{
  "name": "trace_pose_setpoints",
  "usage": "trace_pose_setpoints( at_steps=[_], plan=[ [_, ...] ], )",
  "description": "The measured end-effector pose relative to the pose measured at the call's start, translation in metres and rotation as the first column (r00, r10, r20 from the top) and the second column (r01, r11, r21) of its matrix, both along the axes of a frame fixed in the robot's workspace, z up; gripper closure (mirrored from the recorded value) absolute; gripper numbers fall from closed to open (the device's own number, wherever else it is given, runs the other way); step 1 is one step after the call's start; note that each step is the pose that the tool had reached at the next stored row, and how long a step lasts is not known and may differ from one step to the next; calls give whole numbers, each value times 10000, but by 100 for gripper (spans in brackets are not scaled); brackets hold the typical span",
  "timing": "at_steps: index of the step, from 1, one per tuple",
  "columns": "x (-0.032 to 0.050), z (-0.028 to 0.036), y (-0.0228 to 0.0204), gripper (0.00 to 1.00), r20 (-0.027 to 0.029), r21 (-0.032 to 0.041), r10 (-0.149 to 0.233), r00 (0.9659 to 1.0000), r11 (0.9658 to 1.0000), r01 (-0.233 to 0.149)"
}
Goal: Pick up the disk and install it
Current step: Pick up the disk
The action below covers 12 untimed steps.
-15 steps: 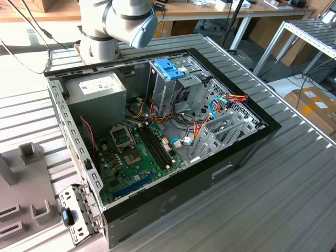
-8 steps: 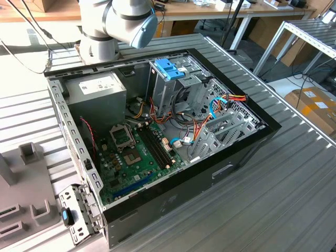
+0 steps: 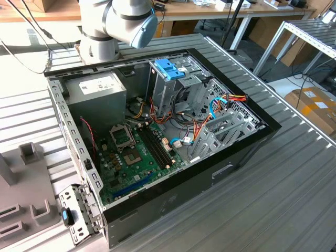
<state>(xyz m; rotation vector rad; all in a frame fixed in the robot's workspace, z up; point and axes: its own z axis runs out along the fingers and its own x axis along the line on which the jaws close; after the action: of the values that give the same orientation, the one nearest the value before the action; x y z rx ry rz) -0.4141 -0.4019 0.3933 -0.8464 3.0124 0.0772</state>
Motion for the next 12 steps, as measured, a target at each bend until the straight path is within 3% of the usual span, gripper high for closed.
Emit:
trace_pose_setpoints(
  at_steps=[12],
  plan=[
    [0,0,0,89,0,0,508,9987,9987,-508]
  ],
)
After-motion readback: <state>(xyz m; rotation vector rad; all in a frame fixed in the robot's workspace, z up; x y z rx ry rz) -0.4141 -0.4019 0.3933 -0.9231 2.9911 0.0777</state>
